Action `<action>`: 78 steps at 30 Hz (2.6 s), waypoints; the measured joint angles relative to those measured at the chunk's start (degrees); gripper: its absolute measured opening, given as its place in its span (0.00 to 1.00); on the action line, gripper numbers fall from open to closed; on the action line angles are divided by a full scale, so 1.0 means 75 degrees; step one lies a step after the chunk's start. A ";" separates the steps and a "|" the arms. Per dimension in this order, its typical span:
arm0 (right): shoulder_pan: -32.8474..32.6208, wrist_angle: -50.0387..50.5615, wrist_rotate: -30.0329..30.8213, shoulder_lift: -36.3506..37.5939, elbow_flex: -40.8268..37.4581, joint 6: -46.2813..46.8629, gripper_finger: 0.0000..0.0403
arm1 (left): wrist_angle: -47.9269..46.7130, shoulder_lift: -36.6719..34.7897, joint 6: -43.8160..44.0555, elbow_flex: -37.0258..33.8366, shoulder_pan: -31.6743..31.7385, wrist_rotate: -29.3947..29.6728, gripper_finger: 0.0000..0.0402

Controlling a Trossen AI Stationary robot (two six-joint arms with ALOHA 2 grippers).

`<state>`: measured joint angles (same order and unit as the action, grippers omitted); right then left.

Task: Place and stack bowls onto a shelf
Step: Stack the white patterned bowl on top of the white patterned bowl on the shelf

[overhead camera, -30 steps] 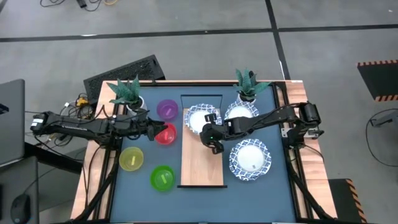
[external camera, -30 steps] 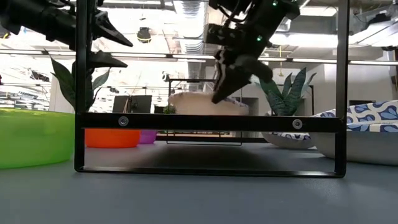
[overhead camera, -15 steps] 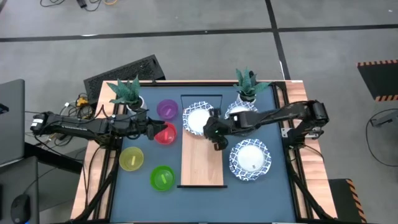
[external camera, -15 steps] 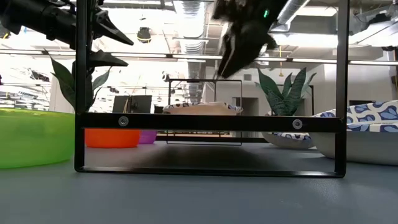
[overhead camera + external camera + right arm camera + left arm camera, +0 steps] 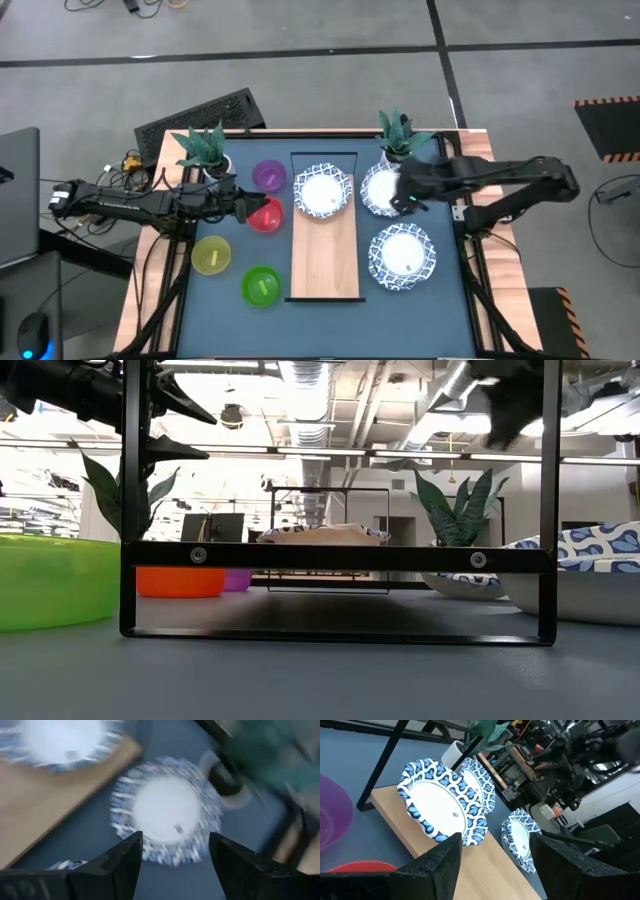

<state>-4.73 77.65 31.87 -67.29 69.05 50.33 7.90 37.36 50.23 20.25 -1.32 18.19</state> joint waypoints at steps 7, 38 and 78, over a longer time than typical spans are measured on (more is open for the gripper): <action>-0.0794 -0.0561 0.0368 0.1682 -0.2542 0.3882 0.63 | -0.0004 0.0000 -0.0005 0.0000 0.0002 0.0028 0.54; 0.0630 -0.3741 0.0393 0.1277 -0.5131 0.4581 0.63 | -0.0157 0.0004 0.0004 0.0000 0.0006 0.0088 0.54; 0.1555 -0.4899 -0.0966 -0.0160 -0.4912 0.3450 0.06 | -0.0262 0.0003 -0.0002 0.0000 0.0006 0.0199 0.54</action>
<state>6.93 40.91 24.63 -68.49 32.21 76.20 5.93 37.39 50.22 20.25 -1.28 19.68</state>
